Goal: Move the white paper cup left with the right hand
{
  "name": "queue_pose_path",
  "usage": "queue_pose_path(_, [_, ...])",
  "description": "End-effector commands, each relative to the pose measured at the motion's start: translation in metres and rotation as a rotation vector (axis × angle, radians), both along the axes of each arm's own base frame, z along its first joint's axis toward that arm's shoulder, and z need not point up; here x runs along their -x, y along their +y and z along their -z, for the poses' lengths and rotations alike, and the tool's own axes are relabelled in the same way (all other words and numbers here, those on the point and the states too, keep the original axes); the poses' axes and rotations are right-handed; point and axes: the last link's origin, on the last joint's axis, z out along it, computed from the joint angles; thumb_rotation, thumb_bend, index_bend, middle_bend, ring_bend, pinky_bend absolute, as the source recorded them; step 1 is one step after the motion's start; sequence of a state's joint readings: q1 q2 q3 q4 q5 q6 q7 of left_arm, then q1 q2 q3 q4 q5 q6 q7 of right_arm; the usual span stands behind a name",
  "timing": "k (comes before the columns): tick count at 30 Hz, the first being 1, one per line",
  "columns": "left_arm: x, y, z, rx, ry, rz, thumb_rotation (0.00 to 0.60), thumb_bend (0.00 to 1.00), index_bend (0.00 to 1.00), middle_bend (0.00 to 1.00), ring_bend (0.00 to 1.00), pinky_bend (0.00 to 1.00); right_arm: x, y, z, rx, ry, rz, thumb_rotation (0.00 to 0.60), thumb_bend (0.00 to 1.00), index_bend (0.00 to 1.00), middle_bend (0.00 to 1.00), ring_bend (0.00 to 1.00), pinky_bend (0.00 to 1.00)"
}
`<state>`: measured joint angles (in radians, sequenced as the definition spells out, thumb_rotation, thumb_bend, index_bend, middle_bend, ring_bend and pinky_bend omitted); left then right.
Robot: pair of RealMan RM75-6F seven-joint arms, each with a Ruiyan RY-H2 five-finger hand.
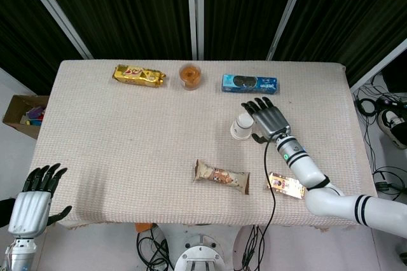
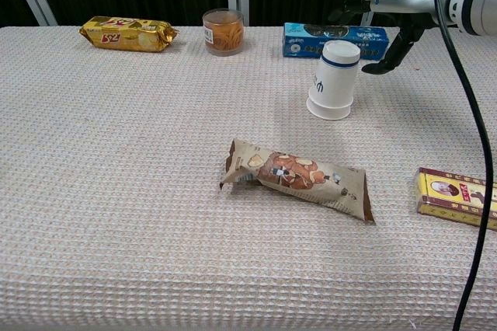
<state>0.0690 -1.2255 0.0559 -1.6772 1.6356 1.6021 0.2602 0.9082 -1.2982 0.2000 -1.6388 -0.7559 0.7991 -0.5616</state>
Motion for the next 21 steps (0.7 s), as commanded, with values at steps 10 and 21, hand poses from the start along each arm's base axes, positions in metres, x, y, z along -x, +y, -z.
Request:
queue_pose_path(10, [0.002,0.001,0.002,0.003,0.0,-0.011,0.6,0.12,0.17,0.1,0.08,0.12,-0.011,-0.009,0.016,-0.024,0.017,-0.006,0.6,0.43,0.14,0.13,0.0,0.0])
queue_pose_path(21, [0.005,0.002,0.003,0.006,-0.004,-0.009,0.6,0.12,0.17,0.1,0.08,0.12,-0.012,-0.008,0.016,-0.02,0.026,-0.001,0.6,0.44,0.21,0.14,0.0,0.0])
